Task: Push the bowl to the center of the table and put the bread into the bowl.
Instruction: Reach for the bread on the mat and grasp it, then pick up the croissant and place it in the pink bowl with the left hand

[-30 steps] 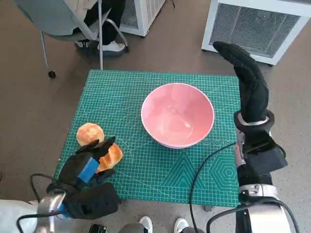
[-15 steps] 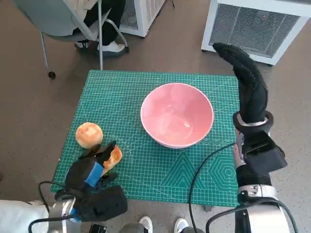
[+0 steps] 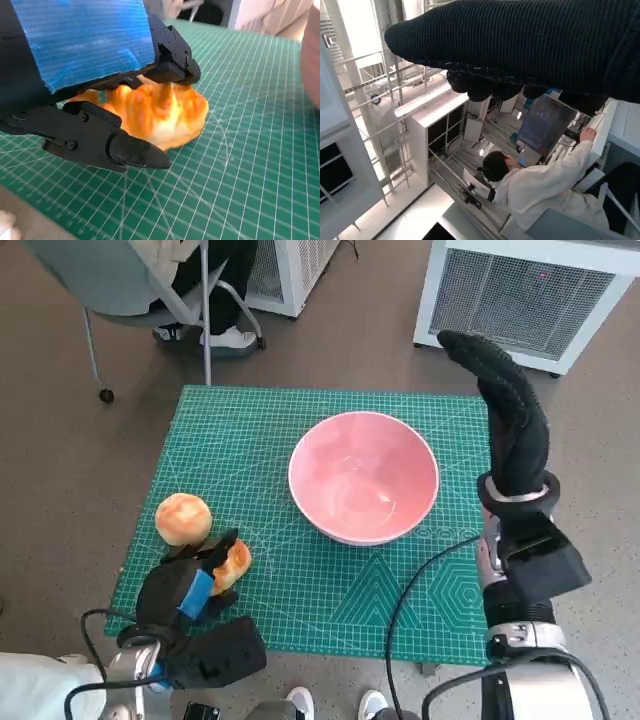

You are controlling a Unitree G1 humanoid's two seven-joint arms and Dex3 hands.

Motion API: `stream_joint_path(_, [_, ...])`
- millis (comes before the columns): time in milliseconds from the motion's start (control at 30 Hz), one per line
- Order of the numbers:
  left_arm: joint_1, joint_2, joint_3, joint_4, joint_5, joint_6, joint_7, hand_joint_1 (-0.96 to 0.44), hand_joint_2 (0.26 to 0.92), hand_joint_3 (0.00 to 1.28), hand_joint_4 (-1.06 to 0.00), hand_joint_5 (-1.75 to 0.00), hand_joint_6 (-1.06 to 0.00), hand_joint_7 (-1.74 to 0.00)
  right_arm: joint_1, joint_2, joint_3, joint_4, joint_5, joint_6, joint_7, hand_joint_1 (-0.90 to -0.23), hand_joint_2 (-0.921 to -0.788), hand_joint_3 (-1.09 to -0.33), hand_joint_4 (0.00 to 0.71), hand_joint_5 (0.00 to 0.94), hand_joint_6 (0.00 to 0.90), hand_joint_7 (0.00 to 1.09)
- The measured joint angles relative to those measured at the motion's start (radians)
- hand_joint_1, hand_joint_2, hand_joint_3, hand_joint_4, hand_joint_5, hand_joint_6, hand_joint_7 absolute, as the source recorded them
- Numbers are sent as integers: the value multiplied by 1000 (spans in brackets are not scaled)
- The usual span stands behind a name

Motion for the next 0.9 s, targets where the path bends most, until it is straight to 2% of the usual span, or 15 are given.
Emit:
stream_joint_path(67, [0, 0, 3, 12, -5, -24, 26, 13, 920, 55, -715, -1221, -649, -976, 0, 0, 0, 1, 5, 1, 5, -578, -921, -755, 363, 0, 189, 361])
stream_joint_path(267, [8, 2, 10, 24, -21, -73, 68, 5, 920, 45, -743, -1190, -640, -1053, 0, 0, -2, 4, 15, 1, 13, -576, -921, -755, 362, 0, 189, 358])
stream_joint_path(900, [-8, -3, 50, -35, -36, -163, 128, 4, 898, 1, -834, -1104, -751, -927, 0, 2, -3, 19, 13, 2, 13, -572, -921, -758, 352, 0, 189, 351])
